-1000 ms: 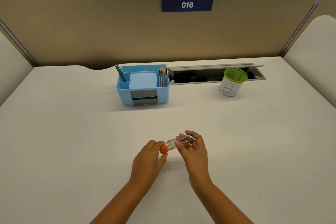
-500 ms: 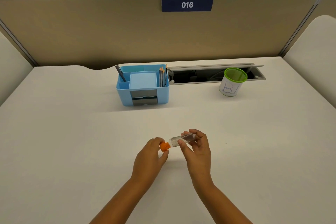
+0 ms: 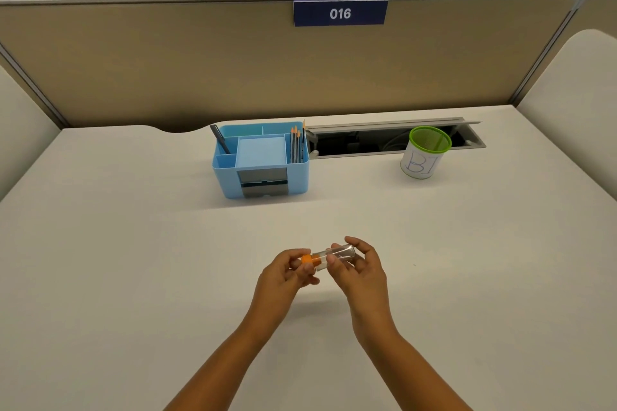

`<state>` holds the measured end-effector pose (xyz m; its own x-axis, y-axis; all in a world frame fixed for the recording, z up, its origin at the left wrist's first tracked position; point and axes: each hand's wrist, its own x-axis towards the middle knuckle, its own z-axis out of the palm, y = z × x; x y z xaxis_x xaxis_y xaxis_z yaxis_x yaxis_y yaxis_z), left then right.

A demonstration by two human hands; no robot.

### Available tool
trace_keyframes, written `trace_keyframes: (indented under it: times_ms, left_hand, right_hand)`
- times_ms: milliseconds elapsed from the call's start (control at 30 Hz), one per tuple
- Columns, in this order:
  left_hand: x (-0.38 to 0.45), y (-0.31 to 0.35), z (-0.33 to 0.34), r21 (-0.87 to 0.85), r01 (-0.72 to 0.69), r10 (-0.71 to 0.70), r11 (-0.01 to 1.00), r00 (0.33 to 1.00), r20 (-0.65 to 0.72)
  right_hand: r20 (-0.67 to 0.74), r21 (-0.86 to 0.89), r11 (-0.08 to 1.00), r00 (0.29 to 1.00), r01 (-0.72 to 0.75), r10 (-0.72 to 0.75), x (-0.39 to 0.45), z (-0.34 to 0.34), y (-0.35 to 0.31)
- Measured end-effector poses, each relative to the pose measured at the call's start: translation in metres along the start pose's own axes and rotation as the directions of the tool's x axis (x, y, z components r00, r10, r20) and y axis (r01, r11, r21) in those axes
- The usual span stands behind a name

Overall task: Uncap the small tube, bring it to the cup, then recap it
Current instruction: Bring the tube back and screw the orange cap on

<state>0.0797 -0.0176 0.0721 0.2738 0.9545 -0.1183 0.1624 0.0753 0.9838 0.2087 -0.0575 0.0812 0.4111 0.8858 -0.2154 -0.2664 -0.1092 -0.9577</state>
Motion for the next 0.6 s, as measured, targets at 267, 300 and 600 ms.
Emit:
trace_keyframes:
  times_ms: [267,300,600]
  left_hand:
    - [0.005,0.011,0.001,-0.011,-0.047,0.046,0.999,0.996,-0.076]
    - [0.005,0.012,0.000,0.014,-0.061,0.062,0.998,0.994,-0.087]
    - [0.004,0.016,-0.001,0.159,-0.125,0.133,0.979,0.990,-0.039]
  right_hand:
    - [-0.026,0.026,0.999,0.999,0.030,-0.030,0.002,0.006,-0.009]
    - [-0.041,0.037,0.999,0.999,0.024,-0.023,0.002,0.006,-0.009]
    - [-0.082,0.142,0.986,0.991,-0.088,0.101,0.002,0.002,-0.003]
